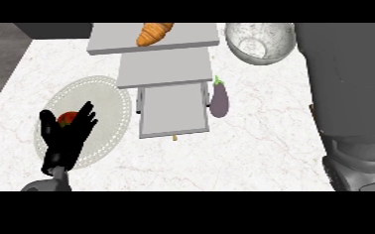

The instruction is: Pick the croissant from the tray and place it in the tiered shelf

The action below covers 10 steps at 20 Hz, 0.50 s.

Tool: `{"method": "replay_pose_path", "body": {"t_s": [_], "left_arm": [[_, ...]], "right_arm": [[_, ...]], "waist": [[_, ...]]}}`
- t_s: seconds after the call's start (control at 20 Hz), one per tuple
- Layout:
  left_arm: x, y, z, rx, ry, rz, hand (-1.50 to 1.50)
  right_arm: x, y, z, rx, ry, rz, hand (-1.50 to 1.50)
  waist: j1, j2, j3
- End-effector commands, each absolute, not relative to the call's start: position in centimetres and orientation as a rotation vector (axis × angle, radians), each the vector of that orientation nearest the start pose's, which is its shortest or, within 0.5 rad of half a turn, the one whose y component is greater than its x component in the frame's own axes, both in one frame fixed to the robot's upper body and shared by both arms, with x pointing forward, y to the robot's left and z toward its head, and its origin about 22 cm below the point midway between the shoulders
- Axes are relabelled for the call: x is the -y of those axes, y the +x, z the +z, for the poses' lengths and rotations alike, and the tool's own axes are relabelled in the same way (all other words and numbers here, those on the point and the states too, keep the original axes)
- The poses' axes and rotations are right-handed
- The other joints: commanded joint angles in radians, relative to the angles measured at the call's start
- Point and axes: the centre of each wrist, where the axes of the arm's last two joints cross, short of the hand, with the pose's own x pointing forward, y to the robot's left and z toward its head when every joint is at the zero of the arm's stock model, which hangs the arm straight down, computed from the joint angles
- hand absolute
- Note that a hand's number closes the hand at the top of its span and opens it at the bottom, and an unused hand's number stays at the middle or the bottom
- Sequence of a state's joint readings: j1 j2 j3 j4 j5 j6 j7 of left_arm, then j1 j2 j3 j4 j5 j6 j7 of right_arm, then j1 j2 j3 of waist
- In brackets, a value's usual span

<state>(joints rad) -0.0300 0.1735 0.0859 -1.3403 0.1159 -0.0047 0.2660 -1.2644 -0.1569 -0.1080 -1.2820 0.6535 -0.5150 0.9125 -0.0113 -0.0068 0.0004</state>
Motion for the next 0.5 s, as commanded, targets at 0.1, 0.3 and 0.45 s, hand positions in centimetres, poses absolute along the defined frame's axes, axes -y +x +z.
{"method": "replay_pose_path", "body": {"t_s": [0.1, 0.3, 0.45], "left_arm": [[-30.4, 23.2, -3.1, 1.101, 0.122, 0.069, 0.0], [-30.5, 24.2, -3.6, 1.125, 0.123, 0.065, 0.0], [-30.4, 24.1, -2.1, 1.105, 0.085, 0.058, 0.0]], "right_arm": [[19.3, 34.3, 34.9, 1.702, -0.592, -0.442, -1.5], [23.2, 31.1, 34.5, 1.744, -0.554, -0.379, -1.5], [25.9, 30.6, 33.9, 1.751, -0.55, -0.38, -1.5]], "waist": [[-0.016, -0.006, 0.001], [-0.017, 0.0, 0.0], [0.004, 0.003, 0.0]]}}
